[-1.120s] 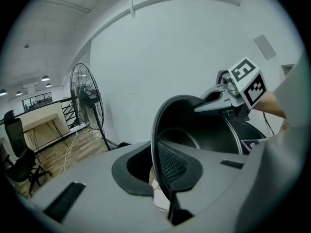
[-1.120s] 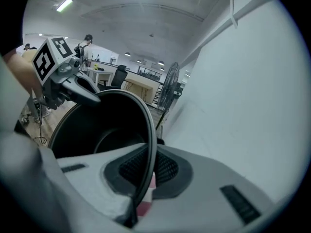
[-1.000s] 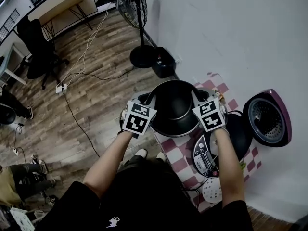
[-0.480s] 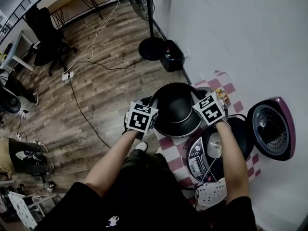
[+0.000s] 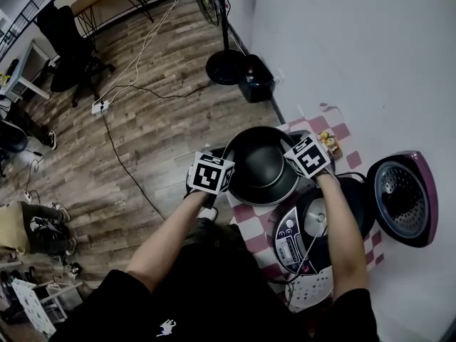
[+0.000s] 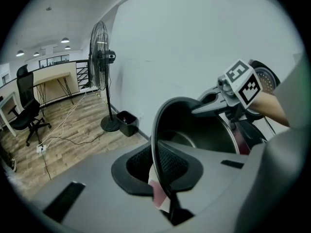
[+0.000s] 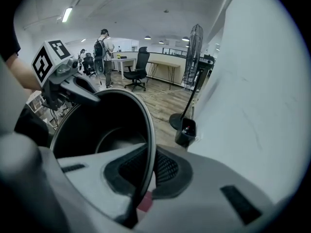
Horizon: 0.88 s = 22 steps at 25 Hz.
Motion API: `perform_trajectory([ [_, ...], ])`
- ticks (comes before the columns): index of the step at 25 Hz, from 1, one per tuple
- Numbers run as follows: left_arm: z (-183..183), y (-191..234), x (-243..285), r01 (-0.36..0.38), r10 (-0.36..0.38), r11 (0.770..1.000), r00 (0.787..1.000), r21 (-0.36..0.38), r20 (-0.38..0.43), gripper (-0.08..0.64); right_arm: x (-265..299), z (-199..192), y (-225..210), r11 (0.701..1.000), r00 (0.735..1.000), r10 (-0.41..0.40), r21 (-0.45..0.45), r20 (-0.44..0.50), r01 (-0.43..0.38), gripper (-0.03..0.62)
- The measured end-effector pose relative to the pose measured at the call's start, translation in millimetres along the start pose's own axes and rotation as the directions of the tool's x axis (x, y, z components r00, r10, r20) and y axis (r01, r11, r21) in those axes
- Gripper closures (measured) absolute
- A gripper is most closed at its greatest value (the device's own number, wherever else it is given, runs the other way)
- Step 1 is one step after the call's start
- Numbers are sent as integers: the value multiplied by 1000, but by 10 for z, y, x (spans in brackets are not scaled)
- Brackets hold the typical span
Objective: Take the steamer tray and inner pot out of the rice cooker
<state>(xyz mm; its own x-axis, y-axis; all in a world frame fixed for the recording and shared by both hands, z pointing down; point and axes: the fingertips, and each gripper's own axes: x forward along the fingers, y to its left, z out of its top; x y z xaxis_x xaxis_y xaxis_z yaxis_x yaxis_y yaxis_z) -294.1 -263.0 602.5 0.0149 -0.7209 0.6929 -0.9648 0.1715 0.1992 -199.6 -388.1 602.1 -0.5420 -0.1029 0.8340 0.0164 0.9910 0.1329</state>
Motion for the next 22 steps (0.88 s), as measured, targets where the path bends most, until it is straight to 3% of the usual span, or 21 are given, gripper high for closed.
perform_trajectory([
  [11,-117,-5,197,34,-35,999,998,-21,-50,528,212,-165,-29,999,996,45,16,-74,-44,584],
  [22,-73,99,372,62,-64,998,995,-24,-77,523,410,-180,-133,1000,992,27,4,-125,-26,580],
])
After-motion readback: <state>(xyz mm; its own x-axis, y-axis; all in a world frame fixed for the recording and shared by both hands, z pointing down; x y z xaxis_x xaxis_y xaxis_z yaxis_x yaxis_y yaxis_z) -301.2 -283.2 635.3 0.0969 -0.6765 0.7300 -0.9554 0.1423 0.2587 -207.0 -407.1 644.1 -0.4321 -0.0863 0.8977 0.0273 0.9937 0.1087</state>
